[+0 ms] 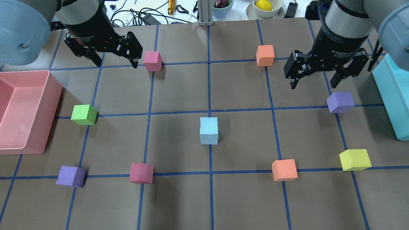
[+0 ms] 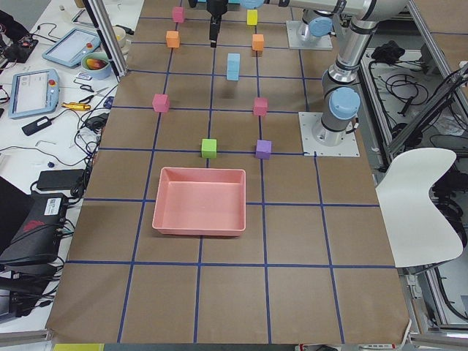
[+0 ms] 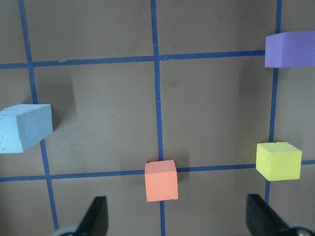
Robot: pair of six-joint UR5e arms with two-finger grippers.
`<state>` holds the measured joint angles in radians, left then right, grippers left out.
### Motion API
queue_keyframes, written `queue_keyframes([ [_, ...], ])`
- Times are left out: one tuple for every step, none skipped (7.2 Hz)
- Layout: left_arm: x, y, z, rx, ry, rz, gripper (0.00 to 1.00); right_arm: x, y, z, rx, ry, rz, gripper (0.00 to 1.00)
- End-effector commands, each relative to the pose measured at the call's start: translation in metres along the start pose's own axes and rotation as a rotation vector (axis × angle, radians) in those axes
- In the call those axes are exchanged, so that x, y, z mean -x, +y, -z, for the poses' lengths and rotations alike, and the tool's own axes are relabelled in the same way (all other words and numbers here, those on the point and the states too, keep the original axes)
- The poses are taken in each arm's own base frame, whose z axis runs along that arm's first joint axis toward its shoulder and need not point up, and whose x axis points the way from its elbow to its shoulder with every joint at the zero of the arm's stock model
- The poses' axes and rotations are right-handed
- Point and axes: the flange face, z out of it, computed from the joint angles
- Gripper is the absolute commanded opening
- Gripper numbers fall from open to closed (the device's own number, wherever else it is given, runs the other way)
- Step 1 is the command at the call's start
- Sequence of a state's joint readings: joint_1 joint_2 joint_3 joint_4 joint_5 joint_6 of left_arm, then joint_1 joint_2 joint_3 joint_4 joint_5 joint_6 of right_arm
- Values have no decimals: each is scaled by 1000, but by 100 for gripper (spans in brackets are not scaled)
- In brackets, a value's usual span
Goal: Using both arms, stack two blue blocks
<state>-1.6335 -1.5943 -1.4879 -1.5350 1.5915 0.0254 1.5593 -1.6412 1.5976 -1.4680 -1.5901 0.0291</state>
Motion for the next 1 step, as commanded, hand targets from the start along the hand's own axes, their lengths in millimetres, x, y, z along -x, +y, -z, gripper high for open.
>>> queue_keyframes([
  [2,3,3,-10,-9,-2,100,0,-1,-1,1,1,1,100],
])
